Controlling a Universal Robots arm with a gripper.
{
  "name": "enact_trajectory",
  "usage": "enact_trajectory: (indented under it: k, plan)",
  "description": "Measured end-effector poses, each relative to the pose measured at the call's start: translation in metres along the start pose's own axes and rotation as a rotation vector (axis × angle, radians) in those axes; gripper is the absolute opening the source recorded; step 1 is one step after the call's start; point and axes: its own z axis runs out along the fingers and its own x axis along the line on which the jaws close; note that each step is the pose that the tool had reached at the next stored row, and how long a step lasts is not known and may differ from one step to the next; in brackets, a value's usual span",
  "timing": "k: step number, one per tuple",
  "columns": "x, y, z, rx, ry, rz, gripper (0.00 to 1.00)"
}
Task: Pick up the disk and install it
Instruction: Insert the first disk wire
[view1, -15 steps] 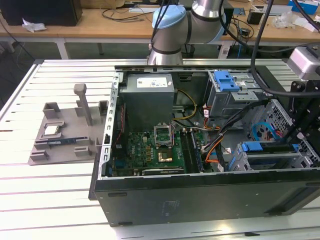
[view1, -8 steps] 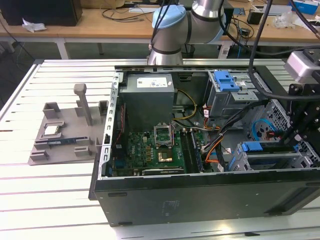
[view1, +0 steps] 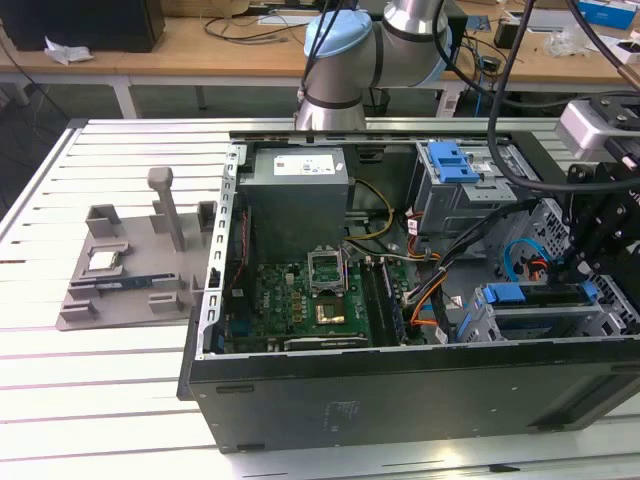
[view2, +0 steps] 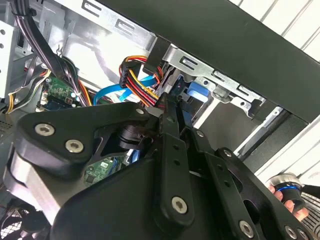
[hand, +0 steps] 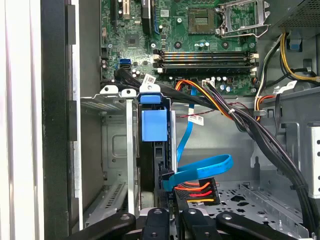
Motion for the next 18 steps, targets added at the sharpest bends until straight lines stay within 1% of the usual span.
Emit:
enact_trajectory:
  k: [6,9,13,15,16,18]
  plan:
    - [-0.0043,-0.0001,0.0025,0.0000,-0.0001,0.000,0.17]
    - [-0.0042,-0.0001,0.0028,0.0001,0.0004,0.000,0.17]
    - [-0.0017,-0.0002,0.0023,0.0001,0.0012,0.000,0.17]
    - [-0.0013,-0.0001,-0.0012,0.0003,0.0010,0.000,0.17]
    - [0.0021,-0.0002,-0.0012,0.0003,0.0009,0.000,0.17]
    - [0.0066,-0.0004,-0.0013,0.0003,0.0011,0.000,0.17]
